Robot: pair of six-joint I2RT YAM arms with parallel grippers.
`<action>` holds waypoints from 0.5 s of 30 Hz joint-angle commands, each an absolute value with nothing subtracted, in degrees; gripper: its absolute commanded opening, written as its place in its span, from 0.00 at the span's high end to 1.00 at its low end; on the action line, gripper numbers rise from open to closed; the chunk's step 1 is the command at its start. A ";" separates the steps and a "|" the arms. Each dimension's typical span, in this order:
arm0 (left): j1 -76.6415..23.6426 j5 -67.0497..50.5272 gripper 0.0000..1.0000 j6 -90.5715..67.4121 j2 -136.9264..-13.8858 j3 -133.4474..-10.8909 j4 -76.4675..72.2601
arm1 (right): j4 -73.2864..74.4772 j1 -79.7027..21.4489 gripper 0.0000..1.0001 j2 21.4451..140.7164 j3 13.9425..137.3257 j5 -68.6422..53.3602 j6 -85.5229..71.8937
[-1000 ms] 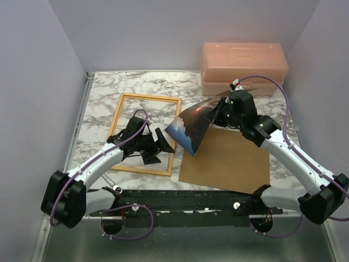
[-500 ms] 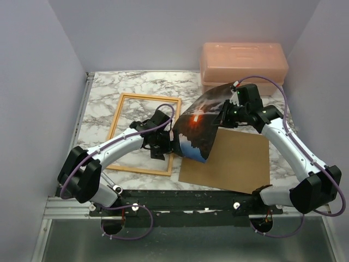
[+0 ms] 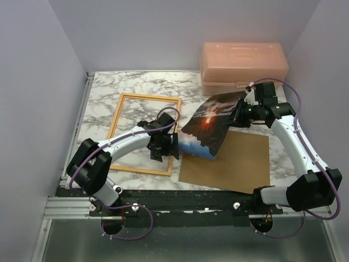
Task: Put the photo into the frame
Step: Move the photo frame to the center of the board.
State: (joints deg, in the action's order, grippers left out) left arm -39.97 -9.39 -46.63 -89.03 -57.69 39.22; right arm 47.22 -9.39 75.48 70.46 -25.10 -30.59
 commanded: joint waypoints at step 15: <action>-46.08 -5.65 0.67 -47.44 -97.61 -60.99 38.65 | 54.95 -8.17 1.00 75.14 83.88 -15.35 -26.73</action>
